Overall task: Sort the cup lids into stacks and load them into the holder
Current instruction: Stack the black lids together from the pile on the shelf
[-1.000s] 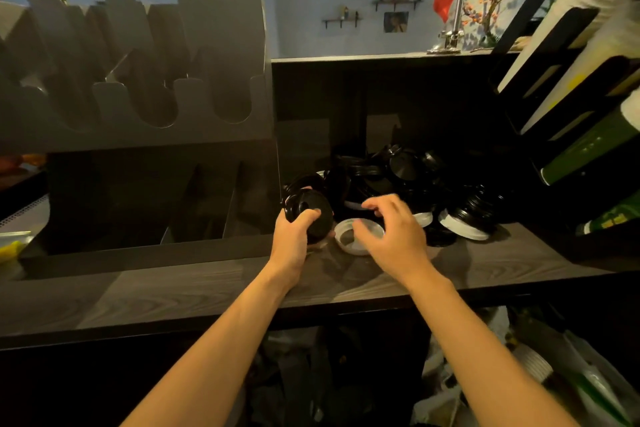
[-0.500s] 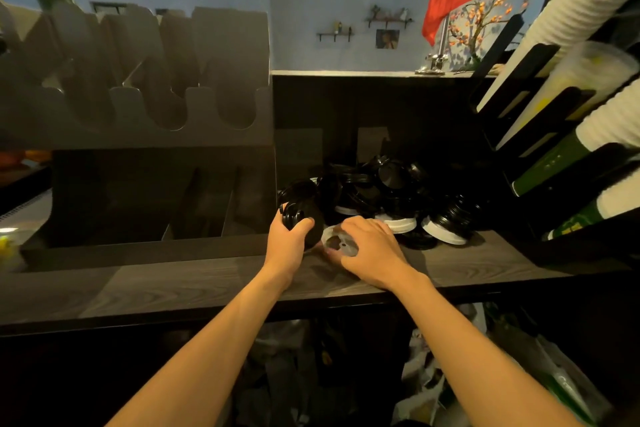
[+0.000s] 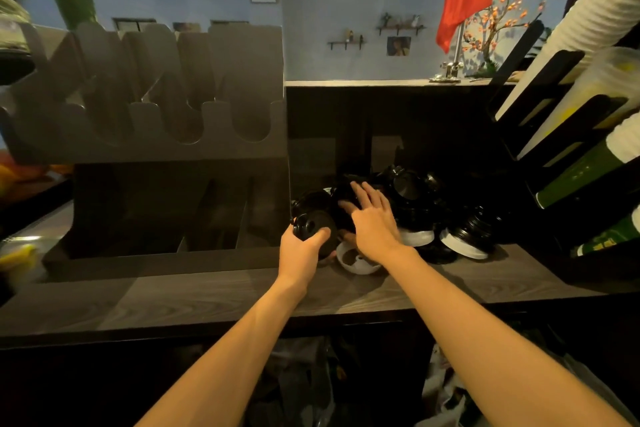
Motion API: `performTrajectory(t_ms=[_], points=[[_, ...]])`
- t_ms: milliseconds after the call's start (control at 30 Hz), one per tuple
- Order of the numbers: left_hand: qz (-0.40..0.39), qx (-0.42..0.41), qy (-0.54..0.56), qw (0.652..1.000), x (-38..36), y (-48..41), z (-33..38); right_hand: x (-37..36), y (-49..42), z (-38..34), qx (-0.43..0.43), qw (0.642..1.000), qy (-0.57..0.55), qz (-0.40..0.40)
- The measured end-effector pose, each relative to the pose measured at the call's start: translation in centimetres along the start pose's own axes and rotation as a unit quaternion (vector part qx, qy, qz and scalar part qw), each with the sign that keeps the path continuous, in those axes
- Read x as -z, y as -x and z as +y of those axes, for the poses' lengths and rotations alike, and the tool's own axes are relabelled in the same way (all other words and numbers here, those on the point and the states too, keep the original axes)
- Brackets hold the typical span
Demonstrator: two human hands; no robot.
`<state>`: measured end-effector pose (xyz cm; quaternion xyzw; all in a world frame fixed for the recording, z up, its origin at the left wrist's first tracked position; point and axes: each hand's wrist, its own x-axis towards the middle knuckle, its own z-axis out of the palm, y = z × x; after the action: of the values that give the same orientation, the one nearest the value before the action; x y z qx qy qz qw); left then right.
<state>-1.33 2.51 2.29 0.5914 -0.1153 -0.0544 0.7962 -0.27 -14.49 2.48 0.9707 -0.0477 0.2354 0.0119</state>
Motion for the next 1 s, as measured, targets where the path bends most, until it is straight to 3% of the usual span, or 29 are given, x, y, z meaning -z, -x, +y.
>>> performTrajectory(t_ms=[133, 300, 400, 700, 900, 1000], points=[[0.000, 0.013, -0.008, 1.000, 0.1, -0.2, -0.1, -0.4, 0.2, 0.7, 0.017, 0.998, 0.005, 0.068], [-0.005, 0.008, -0.014, 1.000, 0.3, -0.4, -0.4, 0.0, 1.9, 1.3, -0.031, 0.980, -0.143, 0.134], [0.000, 0.000, -0.029, 1.000, 0.3, -0.4, -0.5, 0.2, 3.2, 1.0, -0.068, 0.948, -0.271, 0.152], [-0.020, -0.035, -0.022, 0.999, 0.3, 0.3, -0.3, 2.1, 5.0, -2.6, -0.080, 0.838, -0.526, 0.120], [-0.034, -0.024, -0.018, 0.999, 0.5, 0.2, -0.3, 2.3, 5.3, -4.2, -0.126, 0.808, -0.557, 0.146], [-0.010, -0.001, -0.011, 1.000, 0.6, 0.1, -0.6, 2.4, 5.5, -4.1, -0.162, 0.783, -0.590, 0.114]])
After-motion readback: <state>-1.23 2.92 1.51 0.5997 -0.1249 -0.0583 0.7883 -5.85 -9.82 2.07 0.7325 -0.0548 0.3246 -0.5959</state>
